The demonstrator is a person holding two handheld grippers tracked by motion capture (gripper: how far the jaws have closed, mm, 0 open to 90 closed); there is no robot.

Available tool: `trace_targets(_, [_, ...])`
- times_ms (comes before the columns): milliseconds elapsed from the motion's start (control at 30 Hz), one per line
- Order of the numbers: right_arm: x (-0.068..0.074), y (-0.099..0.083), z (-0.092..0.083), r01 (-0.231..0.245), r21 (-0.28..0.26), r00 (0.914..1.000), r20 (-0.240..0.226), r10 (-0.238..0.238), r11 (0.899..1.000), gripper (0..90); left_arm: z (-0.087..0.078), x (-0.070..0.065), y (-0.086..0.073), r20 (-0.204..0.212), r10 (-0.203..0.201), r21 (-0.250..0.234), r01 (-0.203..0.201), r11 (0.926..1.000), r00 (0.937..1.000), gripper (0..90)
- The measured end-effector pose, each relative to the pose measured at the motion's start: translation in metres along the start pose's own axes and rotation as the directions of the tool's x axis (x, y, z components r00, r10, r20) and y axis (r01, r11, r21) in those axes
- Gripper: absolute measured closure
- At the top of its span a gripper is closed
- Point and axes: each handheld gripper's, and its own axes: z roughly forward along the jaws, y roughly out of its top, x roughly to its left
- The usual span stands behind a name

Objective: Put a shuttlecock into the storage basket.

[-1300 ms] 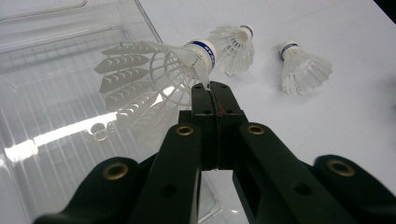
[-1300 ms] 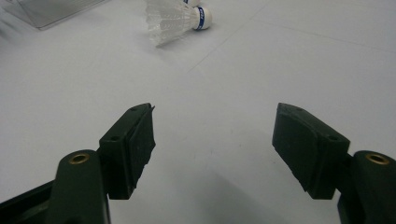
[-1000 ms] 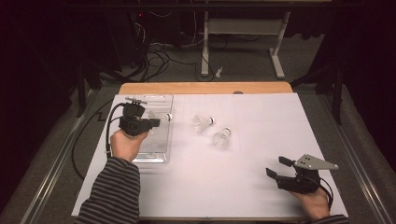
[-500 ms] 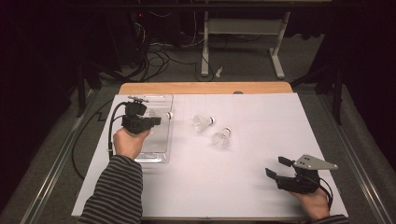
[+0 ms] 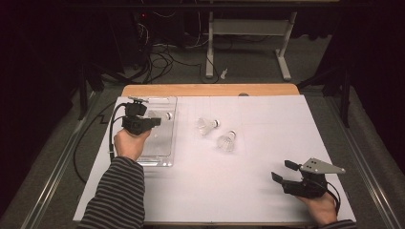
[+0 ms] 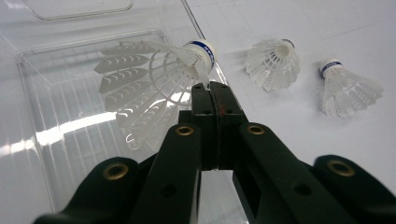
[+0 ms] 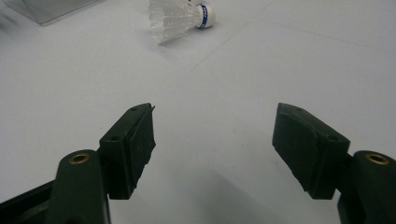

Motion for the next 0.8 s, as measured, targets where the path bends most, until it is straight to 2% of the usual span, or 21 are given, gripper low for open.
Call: trace_targets(800, [-0.001, 0.000, 0.000, -0.007, -0.002, 1.0000, -0.007, 0.007, 1.000, 30.0, 0.030, 0.011, 0.012, -0.051, -0.034, 0.065, 0.038, 0.9972, 0.9981, 89.7])
